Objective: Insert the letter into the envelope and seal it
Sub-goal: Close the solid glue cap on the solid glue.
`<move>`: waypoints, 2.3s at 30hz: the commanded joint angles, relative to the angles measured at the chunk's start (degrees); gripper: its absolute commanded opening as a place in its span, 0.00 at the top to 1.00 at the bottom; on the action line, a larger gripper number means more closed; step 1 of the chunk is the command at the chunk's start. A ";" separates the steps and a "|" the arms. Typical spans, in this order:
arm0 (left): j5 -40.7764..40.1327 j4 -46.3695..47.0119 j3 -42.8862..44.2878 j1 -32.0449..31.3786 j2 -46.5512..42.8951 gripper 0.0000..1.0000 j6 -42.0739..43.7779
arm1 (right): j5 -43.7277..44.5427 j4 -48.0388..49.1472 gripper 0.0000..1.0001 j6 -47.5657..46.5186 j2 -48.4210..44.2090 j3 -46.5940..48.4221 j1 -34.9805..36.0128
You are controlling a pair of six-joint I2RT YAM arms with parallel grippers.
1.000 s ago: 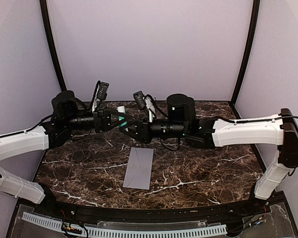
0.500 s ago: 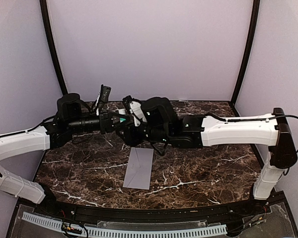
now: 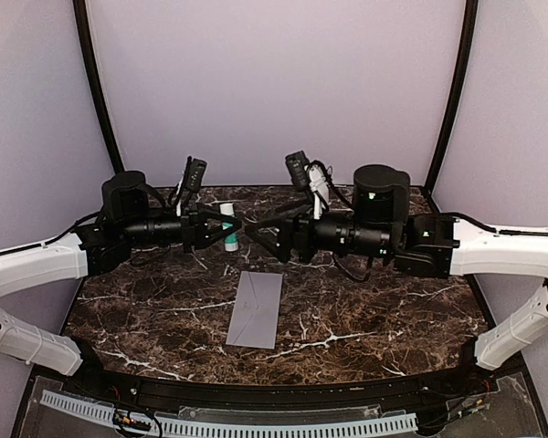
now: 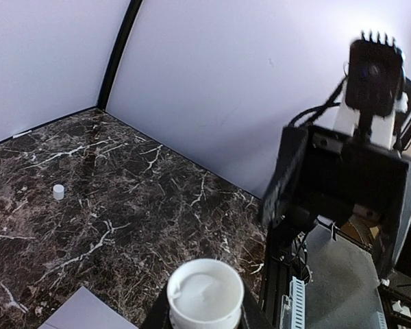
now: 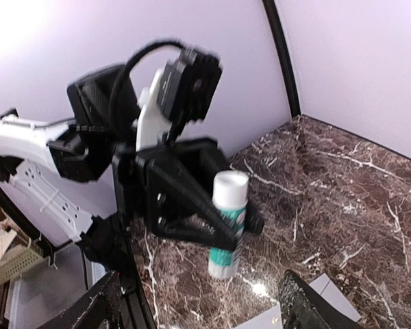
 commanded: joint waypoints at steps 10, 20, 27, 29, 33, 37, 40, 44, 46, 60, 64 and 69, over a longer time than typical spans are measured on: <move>7.08 -3.94 4.63 -5.18 2.69 1.00 7.34 | -1.36 1.70 0.38 6.37 3.41 3.89 -3.37; 6.66 -5.22 5.34 -5.12 4.02 1.00 7.31 | -4.29 3.97 0.45 7.45 6.47 5.61 -2.56; 6.21 -5.51 5.36 -5.17 3.86 1.00 7.47 | -5.36 1.42 0.61 7.29 8.59 8.05 -2.23; 6.12 -5.61 5.42 -5.18 3.92 1.00 7.48 | -5.52 1.26 0.66 7.32 8.85 8.21 -2.16; 5.39 -5.90 5.53 -5.17 4.02 1.00 7.45 | -5.97 1.09 0.75 8.00 9.36 8.52 -2.05; 4.49 -6.14 5.46 -5.18 3.93 0.96 7.39 | -4.86 1.55 0.86 9.43 9.32 7.99 -2.00; 4.34 -6.06 5.40 -5.18 3.85 0.74 7.28 | -3.44 2.40 0.90 9.93 8.48 7.36 -2.01; 4.71 -5.89 5.31 -5.25 4.13 0.53 7.02 | 0.26 3.77 0.93 10.41 6.57 6.16 -2.20; 5.22 -5.71 5.35 -5.26 4.41 0.49 6.77 | 1.79 5.20 0.93 11.01 5.46 5.19 -2.39; 5.89 -5.40 5.48 -5.19 5.54 0.61 5.97 | 5.16 9.96 0.96 13.48 2.59 1.41 -3.41; 5.87 -5.15 5.36 -5.20 5.51 0.64 5.69 | 4.99 9.87 0.96 13.76 2.60 1.02 -3.43; 6.14 -4.74 5.20 -5.23 5.59 0.64 5.37 | 4.53 10.10 0.97 14.11 2.50 0.46 -3.41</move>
